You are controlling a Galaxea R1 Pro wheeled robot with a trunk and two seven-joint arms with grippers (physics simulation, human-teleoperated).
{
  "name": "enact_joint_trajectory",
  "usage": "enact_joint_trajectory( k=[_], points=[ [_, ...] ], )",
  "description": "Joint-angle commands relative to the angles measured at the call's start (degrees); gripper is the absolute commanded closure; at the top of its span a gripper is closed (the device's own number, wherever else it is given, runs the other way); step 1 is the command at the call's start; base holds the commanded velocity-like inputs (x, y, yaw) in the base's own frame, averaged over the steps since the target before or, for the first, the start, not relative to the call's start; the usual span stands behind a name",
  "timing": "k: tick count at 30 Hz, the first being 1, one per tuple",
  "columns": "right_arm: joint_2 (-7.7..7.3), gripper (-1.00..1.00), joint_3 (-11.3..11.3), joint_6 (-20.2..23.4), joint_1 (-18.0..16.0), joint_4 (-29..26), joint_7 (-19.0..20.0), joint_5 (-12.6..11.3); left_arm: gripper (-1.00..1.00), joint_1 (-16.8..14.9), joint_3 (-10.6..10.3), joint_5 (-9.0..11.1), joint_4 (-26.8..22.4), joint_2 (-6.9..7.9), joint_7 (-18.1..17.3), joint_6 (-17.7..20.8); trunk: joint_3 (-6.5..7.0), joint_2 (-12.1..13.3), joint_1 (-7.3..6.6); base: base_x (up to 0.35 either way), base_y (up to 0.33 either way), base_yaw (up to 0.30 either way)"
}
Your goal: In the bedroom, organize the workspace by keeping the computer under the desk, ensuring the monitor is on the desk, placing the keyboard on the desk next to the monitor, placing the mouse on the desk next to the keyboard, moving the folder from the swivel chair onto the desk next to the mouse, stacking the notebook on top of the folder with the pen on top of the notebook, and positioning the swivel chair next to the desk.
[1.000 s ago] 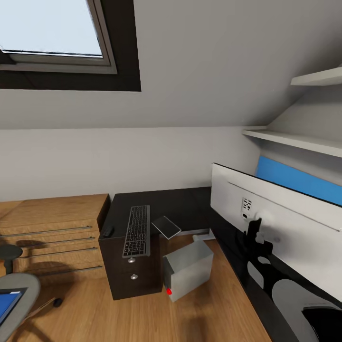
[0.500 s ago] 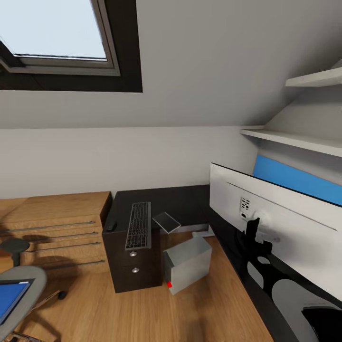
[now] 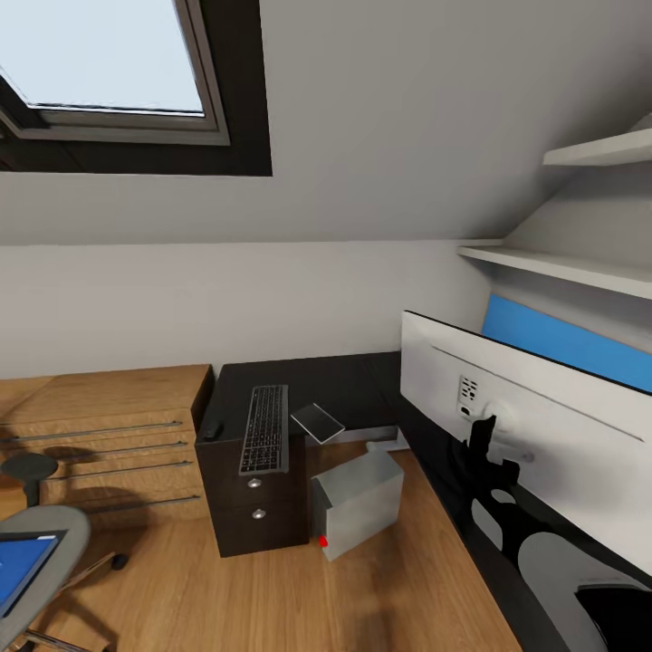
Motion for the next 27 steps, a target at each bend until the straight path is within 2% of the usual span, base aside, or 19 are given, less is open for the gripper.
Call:
enact_joint_trajectory(
  k=[1, 18, 27],
  points=[
    [-0.01, 1.0, 0.55, -0.13, -0.05, 0.0, -0.26, -0.4, -1.0, -0.05, -0.51, 0.36, 0.0, 0.01, 0.32, -0.17, -0.08, -0.07, 0.01, 0.0, 0.0, 0.0],
    [0.08, 1.0, 0.64, -0.15, -0.05, 0.01, -0.28, -0.43, -1.0, -0.05, -0.51, 0.36, 0.02, 0.01, 0.32, -0.17, -0.08, -0.07, 0.01, -0.001, 0.0, 0.0],
    [0.08, 1.0, 0.64, -0.22, -0.05, 0.08, -0.22, -0.44, -1.0, -0.05, -0.46, 0.36, 0.0, 0.01, 0.32, -0.17, -0.08, -0.07, 0.01, -0.293, 0.0, 0.0]
  ],
)
